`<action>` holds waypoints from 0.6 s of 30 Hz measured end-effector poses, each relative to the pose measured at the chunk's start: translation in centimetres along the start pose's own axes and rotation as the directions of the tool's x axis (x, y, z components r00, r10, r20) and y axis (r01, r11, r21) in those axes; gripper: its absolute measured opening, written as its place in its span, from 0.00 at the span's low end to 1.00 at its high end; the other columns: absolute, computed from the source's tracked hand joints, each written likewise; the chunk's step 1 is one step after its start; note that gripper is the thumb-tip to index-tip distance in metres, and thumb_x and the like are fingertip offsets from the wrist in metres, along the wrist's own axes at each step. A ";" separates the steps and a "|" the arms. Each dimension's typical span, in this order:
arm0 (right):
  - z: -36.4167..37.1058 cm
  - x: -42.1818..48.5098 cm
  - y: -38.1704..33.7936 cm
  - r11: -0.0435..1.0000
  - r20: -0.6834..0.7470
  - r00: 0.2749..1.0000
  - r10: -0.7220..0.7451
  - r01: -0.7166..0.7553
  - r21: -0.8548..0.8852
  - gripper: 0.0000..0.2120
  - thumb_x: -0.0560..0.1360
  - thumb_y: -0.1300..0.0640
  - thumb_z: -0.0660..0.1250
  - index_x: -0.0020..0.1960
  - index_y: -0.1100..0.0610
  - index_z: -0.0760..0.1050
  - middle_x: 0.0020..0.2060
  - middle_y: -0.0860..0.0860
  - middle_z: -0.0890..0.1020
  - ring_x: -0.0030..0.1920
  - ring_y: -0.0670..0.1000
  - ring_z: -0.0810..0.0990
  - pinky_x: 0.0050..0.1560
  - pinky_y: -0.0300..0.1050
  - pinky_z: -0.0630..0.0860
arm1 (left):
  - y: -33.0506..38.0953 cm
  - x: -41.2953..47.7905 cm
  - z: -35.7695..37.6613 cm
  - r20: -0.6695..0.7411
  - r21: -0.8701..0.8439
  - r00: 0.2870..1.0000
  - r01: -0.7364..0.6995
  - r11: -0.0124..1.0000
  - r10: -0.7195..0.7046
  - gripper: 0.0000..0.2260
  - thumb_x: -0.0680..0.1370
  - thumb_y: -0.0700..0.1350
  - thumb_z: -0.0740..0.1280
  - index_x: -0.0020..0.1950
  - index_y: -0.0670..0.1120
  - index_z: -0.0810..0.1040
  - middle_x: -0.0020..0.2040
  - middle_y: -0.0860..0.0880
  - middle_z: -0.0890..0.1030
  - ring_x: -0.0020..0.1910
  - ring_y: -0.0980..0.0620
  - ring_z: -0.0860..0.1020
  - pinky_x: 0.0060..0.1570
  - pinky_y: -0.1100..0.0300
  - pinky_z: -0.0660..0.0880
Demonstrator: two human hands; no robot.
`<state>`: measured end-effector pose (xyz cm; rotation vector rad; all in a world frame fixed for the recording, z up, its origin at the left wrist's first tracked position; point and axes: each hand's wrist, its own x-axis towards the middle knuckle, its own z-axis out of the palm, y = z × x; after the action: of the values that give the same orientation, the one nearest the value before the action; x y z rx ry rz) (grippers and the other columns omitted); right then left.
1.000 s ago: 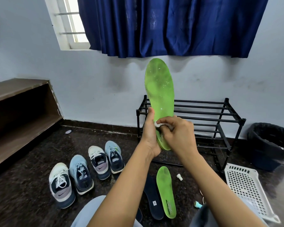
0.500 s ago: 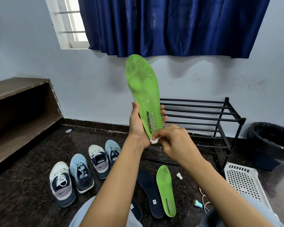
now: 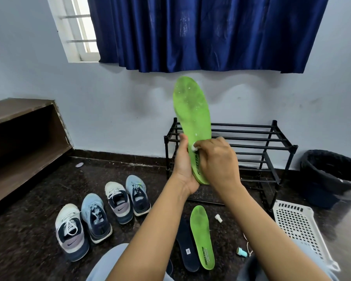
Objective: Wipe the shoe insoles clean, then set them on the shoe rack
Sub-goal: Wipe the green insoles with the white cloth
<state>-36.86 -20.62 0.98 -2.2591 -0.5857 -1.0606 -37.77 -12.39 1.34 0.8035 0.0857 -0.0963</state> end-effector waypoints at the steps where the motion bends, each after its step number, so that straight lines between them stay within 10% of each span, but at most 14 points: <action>1: 0.0 0.3 0.1 1.000 -0.013 1.000 0.015 -0.015 0.004 0.10 0.67 0.65 0.62 0.40 0.57 0.82 0.34 0.53 0.82 0.37 0.57 0.77 0.38 0.46 0.73 | -0.4 -0.1 0.2 -0.003 0.013 1.000 0.016 1.000 -0.016 0.30 0.80 0.66 0.49 0.51 0.45 0.81 0.43 0.46 0.84 0.43 0.49 0.82 0.44 0.58 0.78; 18: -2.1 -2.2 -1.6 0.967 0.455 0.888 -0.060 -0.062 0.249 0.11 0.67 0.64 0.68 0.45 0.53 0.84 0.41 0.52 0.85 0.44 0.55 0.81 0.50 0.48 0.77 | 2.7 0.2 -2.2 -0.014 -0.012 0.990 -0.142 0.990 0.142 0.36 0.80 0.66 0.46 0.57 0.36 0.78 0.46 0.39 0.82 0.42 0.46 0.81 0.44 0.55 0.79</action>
<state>-40.29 -21.16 0.82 -2.2742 -0.8599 -0.4017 -37.31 -8.95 1.73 0.7949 0.0411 0.0438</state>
